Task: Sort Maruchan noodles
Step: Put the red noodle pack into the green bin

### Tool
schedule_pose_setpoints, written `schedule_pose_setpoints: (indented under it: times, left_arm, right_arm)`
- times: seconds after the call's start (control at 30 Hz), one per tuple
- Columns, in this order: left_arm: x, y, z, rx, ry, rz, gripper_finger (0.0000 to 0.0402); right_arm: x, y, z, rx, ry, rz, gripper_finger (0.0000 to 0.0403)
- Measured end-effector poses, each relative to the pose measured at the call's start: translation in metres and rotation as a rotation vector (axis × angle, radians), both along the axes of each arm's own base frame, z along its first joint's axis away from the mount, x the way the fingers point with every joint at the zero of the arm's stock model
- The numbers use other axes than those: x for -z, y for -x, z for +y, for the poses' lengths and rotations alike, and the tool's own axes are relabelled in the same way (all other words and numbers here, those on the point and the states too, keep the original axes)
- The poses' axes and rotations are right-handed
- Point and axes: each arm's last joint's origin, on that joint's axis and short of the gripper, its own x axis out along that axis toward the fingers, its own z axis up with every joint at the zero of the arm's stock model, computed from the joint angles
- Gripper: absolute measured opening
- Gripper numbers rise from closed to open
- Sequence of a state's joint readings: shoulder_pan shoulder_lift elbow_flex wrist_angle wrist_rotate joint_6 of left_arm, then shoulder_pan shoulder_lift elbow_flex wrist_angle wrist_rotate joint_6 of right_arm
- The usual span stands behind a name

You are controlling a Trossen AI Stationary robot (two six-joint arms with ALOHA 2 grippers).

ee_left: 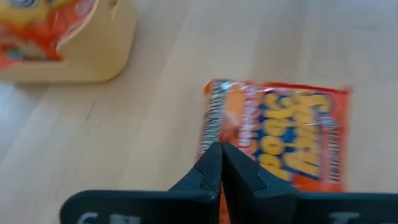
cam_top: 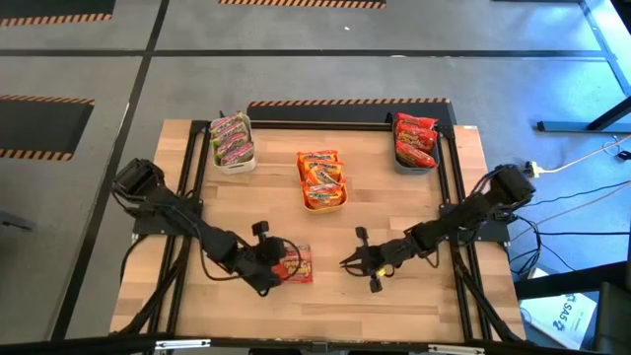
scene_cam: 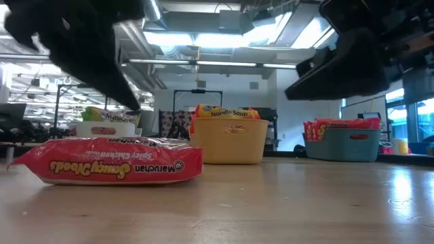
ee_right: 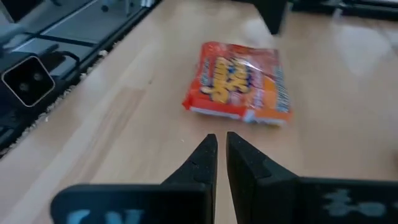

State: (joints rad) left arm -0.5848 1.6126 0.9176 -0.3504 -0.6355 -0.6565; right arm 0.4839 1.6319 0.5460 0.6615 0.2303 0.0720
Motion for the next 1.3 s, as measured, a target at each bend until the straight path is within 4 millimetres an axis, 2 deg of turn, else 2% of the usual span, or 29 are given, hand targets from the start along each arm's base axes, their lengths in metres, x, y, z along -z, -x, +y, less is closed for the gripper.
schedule_pose_setpoints:
  times: [0.37,0.5,0.7,0.87,1.1,1.3]
  left_arm:
    - [0.020,0.000,0.008,-0.051,0.019,0.035,0.0001]
    - [0.026,-0.003,0.008,-0.051,0.027,0.031,0.0001]
    - [0.032,-0.008,0.006,-0.052,0.044,0.020,0.0001]
    - [0.036,-0.010,0.006,-0.048,0.043,0.022,0.0001]
    - [0.038,-0.011,0.008,-0.055,0.049,0.030,0.0001]
    - [0.037,-0.010,0.002,-0.058,0.098,0.013,0.0002]
  right_arm:
    - [0.012,-0.066,0.038,-0.145,0.107,0.018,0.0019]
    - [0.012,-0.088,0.043,-0.215,0.139,0.063,0.0019]
    - [0.017,-0.114,0.027,-0.307,0.070,0.198,0.0019]
    - [0.017,-0.134,0.009,-0.305,0.068,0.180,0.0019]
    - [0.022,-0.137,-0.019,-0.080,0.165,0.270,0.0019]
    - [0.021,-0.129,-0.018,-0.003,0.272,0.335,0.0019]
